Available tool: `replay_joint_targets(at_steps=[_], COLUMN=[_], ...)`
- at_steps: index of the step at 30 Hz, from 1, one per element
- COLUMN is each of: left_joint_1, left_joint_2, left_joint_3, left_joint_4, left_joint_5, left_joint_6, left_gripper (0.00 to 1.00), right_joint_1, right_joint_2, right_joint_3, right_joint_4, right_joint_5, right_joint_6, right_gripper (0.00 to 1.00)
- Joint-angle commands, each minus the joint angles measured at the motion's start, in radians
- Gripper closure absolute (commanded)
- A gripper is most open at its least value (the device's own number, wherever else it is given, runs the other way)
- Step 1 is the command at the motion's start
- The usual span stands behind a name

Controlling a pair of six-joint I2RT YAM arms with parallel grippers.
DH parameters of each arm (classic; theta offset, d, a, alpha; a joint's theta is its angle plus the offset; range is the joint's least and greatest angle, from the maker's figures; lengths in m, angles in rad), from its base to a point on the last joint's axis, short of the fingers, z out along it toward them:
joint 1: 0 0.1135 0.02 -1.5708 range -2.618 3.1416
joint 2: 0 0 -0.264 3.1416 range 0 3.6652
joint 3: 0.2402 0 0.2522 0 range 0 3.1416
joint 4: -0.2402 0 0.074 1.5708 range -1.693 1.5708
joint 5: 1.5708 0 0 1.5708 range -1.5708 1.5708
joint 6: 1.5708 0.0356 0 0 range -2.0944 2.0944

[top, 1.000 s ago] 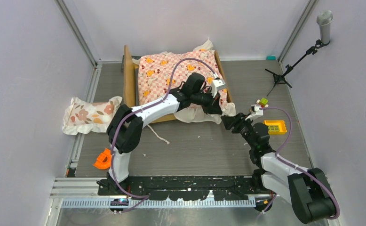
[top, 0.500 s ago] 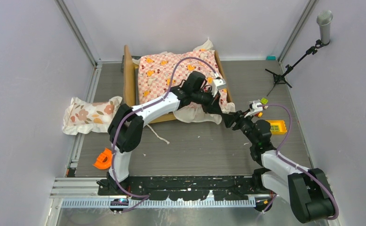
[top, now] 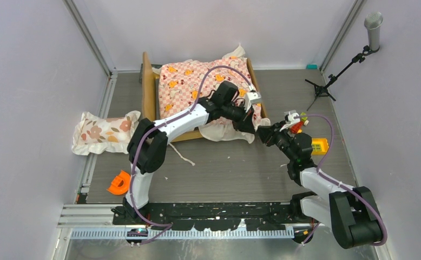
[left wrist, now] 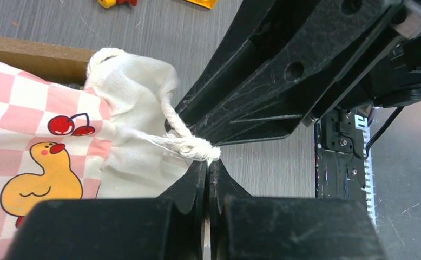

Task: Set up the pet bed
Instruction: Tie the ropes to the bed frame.

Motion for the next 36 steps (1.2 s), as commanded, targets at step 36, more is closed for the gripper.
replay_joint_targets(at_steps=[36], left_joint_1=[0.008], left_joint_2=[0.03], left_joint_3=[0.043], left_joint_4=[0.001], left_joint_5=[0.052], left_joint_6=[-0.009], left_gripper=[0.74], right_joint_1=[-0.009], right_joint_2=[-0.208], right_joint_3=[0.265], right_joint_4=[-0.889], right_joint_5=[0.135], right_joint_6=[0.078], right_gripper=[0.99])
